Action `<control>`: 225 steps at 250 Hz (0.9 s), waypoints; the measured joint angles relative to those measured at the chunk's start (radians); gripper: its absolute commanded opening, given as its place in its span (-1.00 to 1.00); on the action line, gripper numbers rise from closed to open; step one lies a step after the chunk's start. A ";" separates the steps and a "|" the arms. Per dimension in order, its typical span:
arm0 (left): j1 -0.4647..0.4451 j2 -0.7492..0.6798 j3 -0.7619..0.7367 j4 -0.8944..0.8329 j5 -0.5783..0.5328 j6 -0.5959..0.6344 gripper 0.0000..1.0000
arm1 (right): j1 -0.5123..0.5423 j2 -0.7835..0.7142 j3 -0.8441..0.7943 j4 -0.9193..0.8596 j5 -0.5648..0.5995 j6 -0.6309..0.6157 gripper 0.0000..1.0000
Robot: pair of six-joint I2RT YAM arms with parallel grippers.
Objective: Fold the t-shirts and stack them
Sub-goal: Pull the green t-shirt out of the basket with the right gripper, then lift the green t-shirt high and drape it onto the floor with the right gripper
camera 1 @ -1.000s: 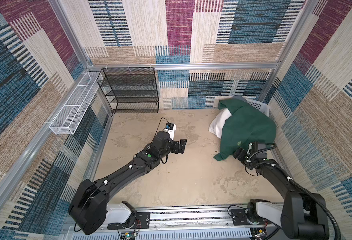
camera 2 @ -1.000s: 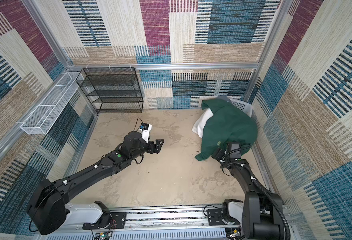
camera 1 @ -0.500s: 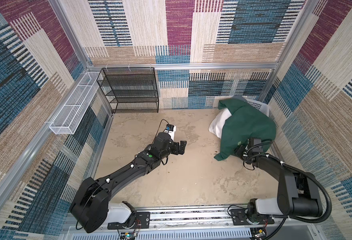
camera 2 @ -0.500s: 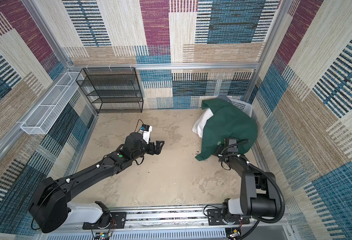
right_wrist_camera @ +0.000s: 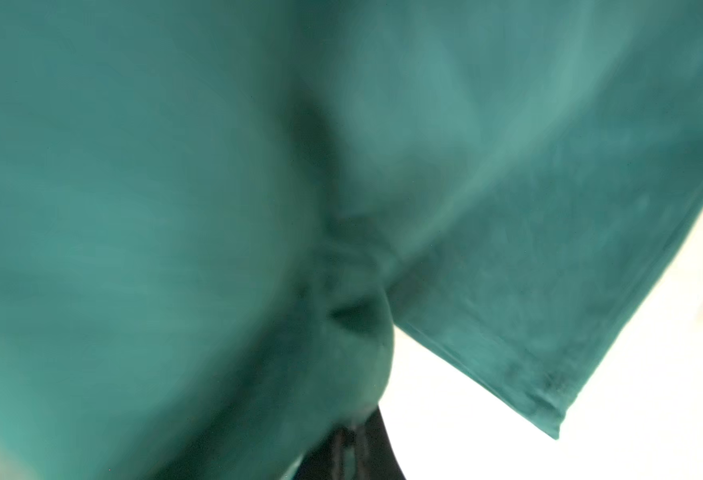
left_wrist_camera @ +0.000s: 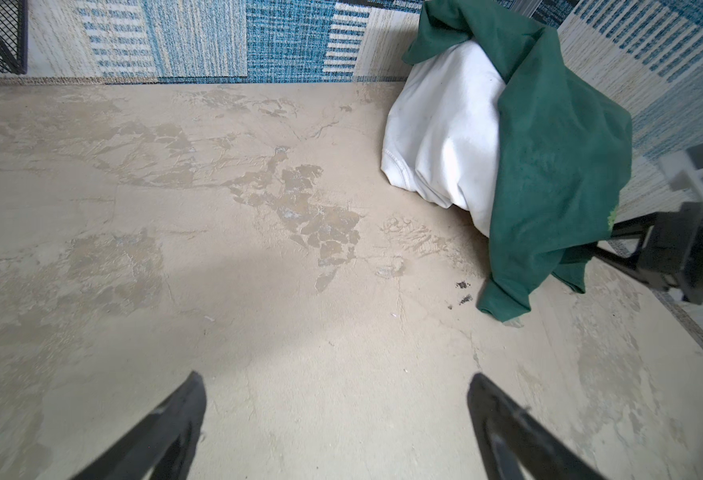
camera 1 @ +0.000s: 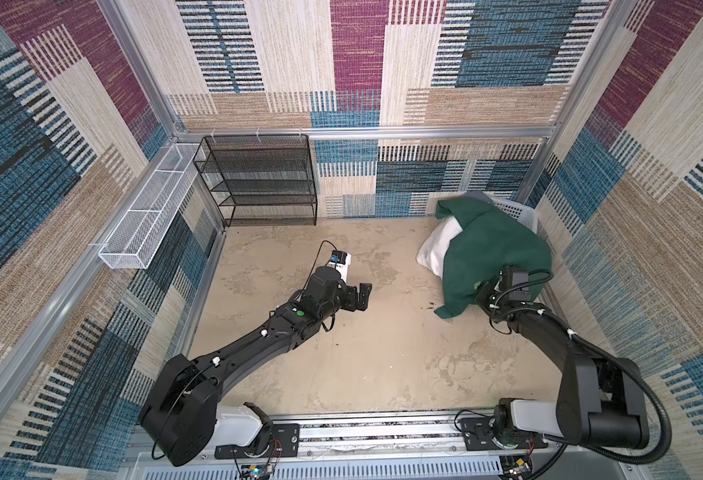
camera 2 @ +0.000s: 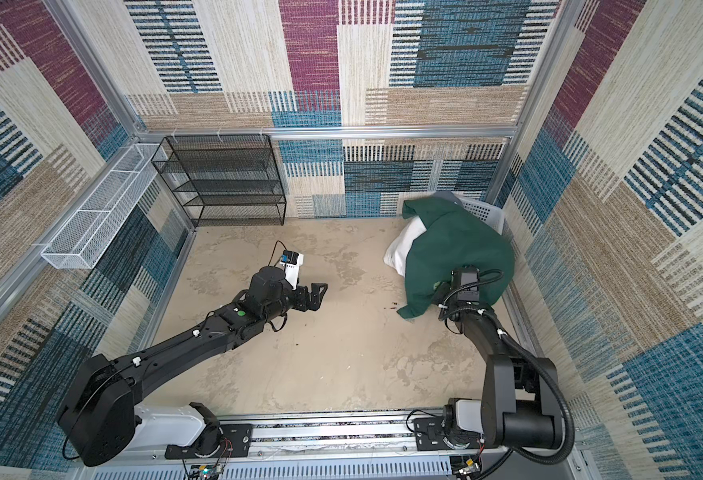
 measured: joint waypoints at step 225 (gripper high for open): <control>0.002 -0.413 -0.194 -0.011 -0.388 0.048 0.99 | 0.758 0.882 2.008 -0.576 -0.061 -0.237 0.60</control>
